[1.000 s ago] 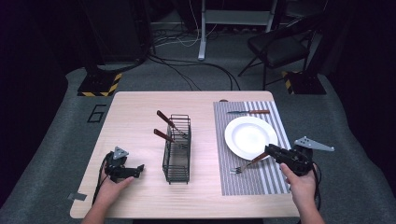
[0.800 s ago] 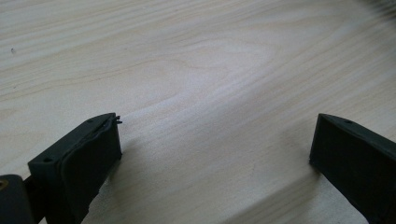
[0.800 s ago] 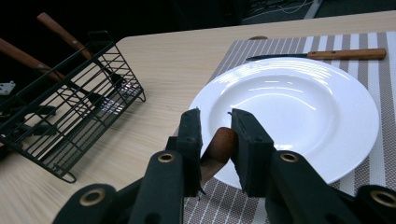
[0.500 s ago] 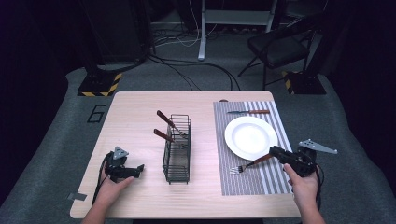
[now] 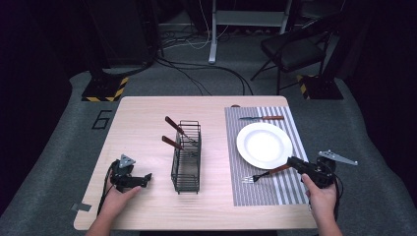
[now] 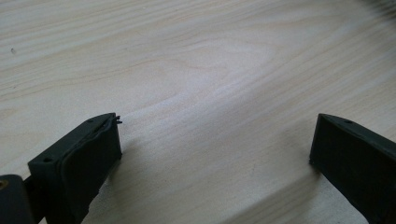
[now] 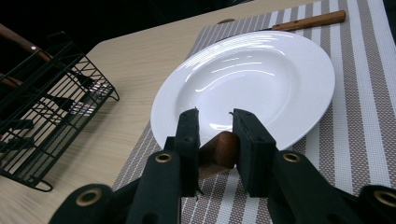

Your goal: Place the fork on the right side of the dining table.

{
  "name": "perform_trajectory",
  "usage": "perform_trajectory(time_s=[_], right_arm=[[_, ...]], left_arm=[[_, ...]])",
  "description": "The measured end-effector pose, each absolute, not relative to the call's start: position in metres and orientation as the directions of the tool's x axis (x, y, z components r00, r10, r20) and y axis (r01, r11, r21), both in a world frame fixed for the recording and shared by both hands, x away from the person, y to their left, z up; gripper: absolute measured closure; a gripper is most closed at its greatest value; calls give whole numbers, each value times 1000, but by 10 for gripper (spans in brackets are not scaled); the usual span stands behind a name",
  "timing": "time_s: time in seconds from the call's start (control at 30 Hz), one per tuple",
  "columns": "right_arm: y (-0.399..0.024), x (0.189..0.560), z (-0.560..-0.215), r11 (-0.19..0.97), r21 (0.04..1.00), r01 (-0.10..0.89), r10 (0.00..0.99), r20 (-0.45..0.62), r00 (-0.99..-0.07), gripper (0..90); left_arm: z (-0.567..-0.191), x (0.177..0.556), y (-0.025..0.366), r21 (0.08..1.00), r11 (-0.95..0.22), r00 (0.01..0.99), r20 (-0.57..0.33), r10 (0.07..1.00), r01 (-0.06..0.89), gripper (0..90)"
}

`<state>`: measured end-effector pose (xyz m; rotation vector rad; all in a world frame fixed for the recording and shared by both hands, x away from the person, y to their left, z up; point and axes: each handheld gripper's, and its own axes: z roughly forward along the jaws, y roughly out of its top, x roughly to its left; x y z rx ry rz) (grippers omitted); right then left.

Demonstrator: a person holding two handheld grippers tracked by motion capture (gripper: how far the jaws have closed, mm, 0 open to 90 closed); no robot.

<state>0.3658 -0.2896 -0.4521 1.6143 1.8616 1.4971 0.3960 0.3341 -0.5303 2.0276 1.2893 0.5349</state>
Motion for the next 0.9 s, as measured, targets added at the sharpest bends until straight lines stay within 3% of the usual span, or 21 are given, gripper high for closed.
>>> perform_trajectory(time_s=[0.9], right_arm=[[-307, 368, -480, -238, 725, 647, 817, 509, -270, 686]], left_arm=[[-530, 396, 334, 722, -291, 429, -10, 903, 628, 17]])
